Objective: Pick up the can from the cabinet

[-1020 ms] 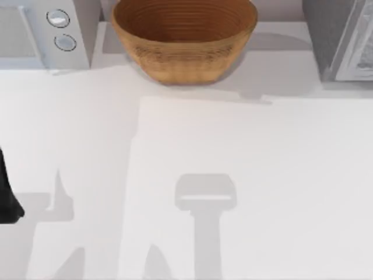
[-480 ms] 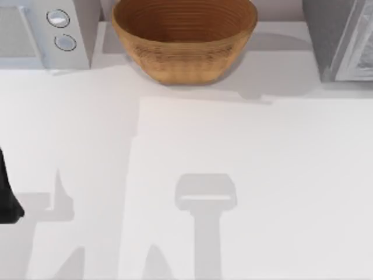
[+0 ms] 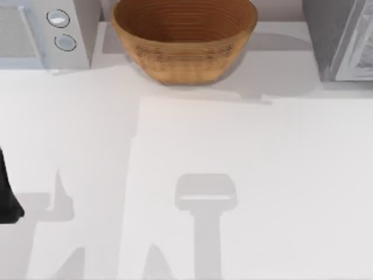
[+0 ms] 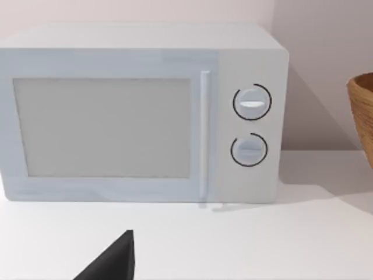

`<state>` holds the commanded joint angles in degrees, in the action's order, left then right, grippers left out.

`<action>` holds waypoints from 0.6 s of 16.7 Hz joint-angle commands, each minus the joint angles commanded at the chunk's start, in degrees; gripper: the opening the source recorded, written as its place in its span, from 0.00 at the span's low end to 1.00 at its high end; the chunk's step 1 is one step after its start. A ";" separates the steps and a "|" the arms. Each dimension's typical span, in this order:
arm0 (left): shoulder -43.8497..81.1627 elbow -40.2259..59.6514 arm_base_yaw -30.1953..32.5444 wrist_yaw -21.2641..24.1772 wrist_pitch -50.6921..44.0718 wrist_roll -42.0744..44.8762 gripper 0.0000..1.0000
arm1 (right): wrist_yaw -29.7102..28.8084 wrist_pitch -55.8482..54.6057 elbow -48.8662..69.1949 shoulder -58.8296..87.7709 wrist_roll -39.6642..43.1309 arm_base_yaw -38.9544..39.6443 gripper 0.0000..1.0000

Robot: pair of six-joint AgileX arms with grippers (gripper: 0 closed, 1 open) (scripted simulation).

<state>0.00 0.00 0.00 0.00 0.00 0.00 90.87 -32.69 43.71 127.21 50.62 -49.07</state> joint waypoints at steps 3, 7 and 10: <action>0.00 0.00 0.00 0.00 0.00 0.00 1.00 | 0.08 5.99 1.02 -0.14 5.01 0.24 0.00; 0.00 0.00 0.00 0.00 0.00 0.00 1.00 | 0.20 14.12 2.22 -0.18 11.54 0.64 0.00; 0.00 0.00 0.00 0.00 0.00 0.00 1.00 | 0.13 20.23 3.11 -0.20 16.42 0.81 0.00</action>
<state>0.00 0.00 0.00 0.00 0.00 0.00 91.01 -12.46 46.81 127.02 67.04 -48.27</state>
